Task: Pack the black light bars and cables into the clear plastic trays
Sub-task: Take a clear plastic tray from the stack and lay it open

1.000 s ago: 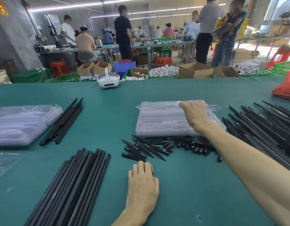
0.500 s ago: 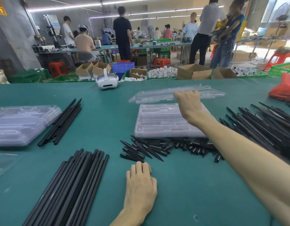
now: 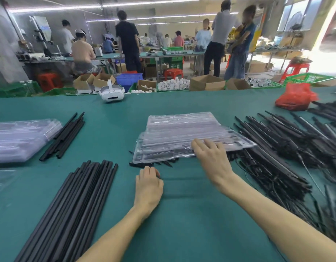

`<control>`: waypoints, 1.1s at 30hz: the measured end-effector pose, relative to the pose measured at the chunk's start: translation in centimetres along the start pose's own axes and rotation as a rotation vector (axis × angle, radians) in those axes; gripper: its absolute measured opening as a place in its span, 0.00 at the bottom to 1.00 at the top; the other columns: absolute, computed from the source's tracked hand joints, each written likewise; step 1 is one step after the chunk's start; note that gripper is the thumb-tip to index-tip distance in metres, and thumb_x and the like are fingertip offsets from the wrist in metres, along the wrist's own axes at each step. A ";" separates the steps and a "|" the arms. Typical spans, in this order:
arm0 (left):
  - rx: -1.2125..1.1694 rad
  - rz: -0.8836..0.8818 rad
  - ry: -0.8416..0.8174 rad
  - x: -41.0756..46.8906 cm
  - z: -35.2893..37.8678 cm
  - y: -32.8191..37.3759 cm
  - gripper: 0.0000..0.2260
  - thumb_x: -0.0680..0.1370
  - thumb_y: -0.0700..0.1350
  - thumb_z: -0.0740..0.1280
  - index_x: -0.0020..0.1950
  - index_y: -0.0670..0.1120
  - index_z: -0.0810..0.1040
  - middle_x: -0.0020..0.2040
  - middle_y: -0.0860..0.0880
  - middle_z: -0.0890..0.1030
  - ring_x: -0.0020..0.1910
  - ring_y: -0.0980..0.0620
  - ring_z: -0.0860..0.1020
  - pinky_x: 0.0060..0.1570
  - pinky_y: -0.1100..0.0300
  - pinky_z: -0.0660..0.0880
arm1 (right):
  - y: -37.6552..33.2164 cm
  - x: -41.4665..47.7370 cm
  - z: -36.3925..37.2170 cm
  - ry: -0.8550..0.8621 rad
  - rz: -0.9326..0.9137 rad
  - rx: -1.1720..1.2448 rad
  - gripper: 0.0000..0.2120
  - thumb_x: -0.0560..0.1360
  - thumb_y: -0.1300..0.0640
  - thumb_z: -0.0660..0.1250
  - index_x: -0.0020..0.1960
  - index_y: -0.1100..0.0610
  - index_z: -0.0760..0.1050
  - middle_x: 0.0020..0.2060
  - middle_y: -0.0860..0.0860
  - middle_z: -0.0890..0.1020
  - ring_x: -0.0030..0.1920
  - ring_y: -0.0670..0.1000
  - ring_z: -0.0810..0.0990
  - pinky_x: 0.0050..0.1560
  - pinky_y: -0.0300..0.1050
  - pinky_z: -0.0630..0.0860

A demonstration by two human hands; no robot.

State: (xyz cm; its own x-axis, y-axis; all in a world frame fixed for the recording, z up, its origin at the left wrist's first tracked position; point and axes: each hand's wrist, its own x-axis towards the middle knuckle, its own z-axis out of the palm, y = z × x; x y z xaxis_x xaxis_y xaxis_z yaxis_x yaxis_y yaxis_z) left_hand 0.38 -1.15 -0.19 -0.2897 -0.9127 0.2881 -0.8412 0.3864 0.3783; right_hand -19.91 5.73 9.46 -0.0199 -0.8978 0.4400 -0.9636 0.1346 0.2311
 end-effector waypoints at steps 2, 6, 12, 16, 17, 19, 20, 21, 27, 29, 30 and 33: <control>-0.312 -0.128 0.031 -0.2 -0.7 -0.3 0.06 0.79 0.39 0.63 0.54 0.45 0.77 0.54 0.48 0.77 0.55 0.47 0.75 0.58 0.55 0.70 | 0.0 -3.1 -2.3 0.089 0.001 0.001 0.30 0.63 0.68 0.77 0.64 0.59 0.78 0.59 0.52 0.83 0.58 0.58 0.81 0.48 0.51 0.76; -0.718 -0.437 0.215 -0.5 -3.9 -1.5 0.05 0.82 0.40 0.62 0.52 0.41 0.77 0.51 0.42 0.79 0.49 0.42 0.78 0.47 0.58 0.74 | -0.5 -10.6 -4.3 0.172 -0.015 0.056 0.34 0.56 0.73 0.78 0.62 0.62 0.80 0.59 0.55 0.84 0.58 0.61 0.83 0.43 0.53 0.78; -0.448 -0.211 0.241 -3.1 -8.8 -1.0 0.08 0.79 0.34 0.63 0.51 0.43 0.79 0.51 0.45 0.78 0.51 0.46 0.76 0.54 0.56 0.71 | -3.1 -17.7 -3.3 -0.040 0.074 0.185 0.38 0.48 0.73 0.83 0.58 0.61 0.83 0.54 0.53 0.86 0.54 0.58 0.85 0.41 0.50 0.82; -0.280 0.218 0.036 -6.8 -9.5 2.5 0.04 0.78 0.37 0.69 0.50 0.44 0.81 0.49 0.49 0.77 0.50 0.51 0.75 0.59 0.55 0.72 | -4.5 -18.9 -2.1 -0.206 0.093 0.211 0.37 0.64 0.72 0.76 0.72 0.61 0.73 0.69 0.55 0.77 0.70 0.59 0.74 0.62 0.53 0.76; -0.258 0.336 -0.094 -7.6 -9.4 3.4 0.03 0.79 0.41 0.70 0.51 0.45 0.81 0.50 0.50 0.76 0.52 0.52 0.75 0.60 0.56 0.72 | -4.6 -19.0 -1.6 -0.245 0.072 0.254 0.37 0.70 0.73 0.69 0.77 0.60 0.65 0.75 0.54 0.70 0.75 0.58 0.67 0.69 0.53 0.70; -0.161 0.490 -0.372 -9.5 -8.8 5.1 0.10 0.79 0.51 0.70 0.57 0.49 0.80 0.55 0.52 0.74 0.57 0.54 0.73 0.64 0.59 0.68 | -4.3 -18.6 -1.3 -0.310 0.067 0.369 0.35 0.76 0.71 0.60 0.80 0.57 0.56 0.80 0.50 0.60 0.79 0.54 0.57 0.74 0.50 0.62; -0.092 0.522 -0.464 -10.3 -8.3 5.8 0.14 0.79 0.55 0.69 0.61 0.51 0.79 0.58 0.52 0.74 0.59 0.55 0.71 0.65 0.59 0.68 | -4.0 -18.2 -1.3 -0.348 0.060 0.421 0.33 0.78 0.68 0.58 0.81 0.56 0.54 0.81 0.49 0.57 0.80 0.53 0.54 0.74 0.50 0.61; -0.024 0.538 -0.502 -10.8 -7.8 6.2 0.16 0.79 0.57 0.68 0.65 0.52 0.77 0.61 0.52 0.73 0.61 0.55 0.71 0.65 0.58 0.69 | -3.7 -17.8 -1.2 -0.395 0.040 0.473 0.31 0.80 0.65 0.57 0.81 0.56 0.53 0.81 0.49 0.54 0.81 0.53 0.51 0.76 0.50 0.60; 0.164 0.558 -0.430 -11.2 -7.6 7.5 0.12 0.79 0.54 0.70 0.60 0.53 0.82 0.56 0.52 0.78 0.58 0.50 0.77 0.58 0.55 0.72 | -2.5 -19.8 -0.4 -0.253 0.033 0.664 0.31 0.82 0.43 0.61 0.80 0.56 0.60 0.80 0.46 0.59 0.80 0.48 0.53 0.78 0.45 0.55; 0.179 0.545 -0.433 -11.2 -7.7 7.6 0.09 0.78 0.54 0.70 0.55 0.52 0.84 0.55 0.53 0.80 0.57 0.50 0.78 0.57 0.54 0.73 | -3.0 -20.3 0.1 -0.179 0.020 0.591 0.30 0.83 0.42 0.59 0.79 0.57 0.62 0.79 0.48 0.63 0.80 0.49 0.56 0.78 0.45 0.55; 0.180 0.535 -0.427 -11.3 -7.7 7.7 0.09 0.78 0.54 0.71 0.53 0.52 0.84 0.54 0.53 0.81 0.56 0.50 0.78 0.57 0.54 0.73 | -3.2 -20.2 0.3 -0.163 0.013 0.572 0.30 0.82 0.41 0.59 0.78 0.57 0.64 0.78 0.49 0.64 0.79 0.49 0.57 0.78 0.45 0.55; 0.135 0.487 -0.422 -11.1 -7.6 7.8 0.07 0.76 0.53 0.73 0.51 0.53 0.86 0.53 0.54 0.82 0.56 0.51 0.78 0.57 0.53 0.73 | -3.4 -20.0 0.6 -0.130 0.016 0.562 0.29 0.83 0.42 0.59 0.76 0.58 0.67 0.76 0.51 0.68 0.78 0.50 0.60 0.78 0.45 0.57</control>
State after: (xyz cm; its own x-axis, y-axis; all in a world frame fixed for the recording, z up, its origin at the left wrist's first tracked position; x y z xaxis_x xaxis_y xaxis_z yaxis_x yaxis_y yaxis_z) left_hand 0.52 13.03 6.28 -0.7826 -0.6222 0.0184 -0.6107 0.7733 0.1704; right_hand -16.42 22.98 -0.64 -0.0340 -0.9464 0.3212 -0.9559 -0.0631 -0.2870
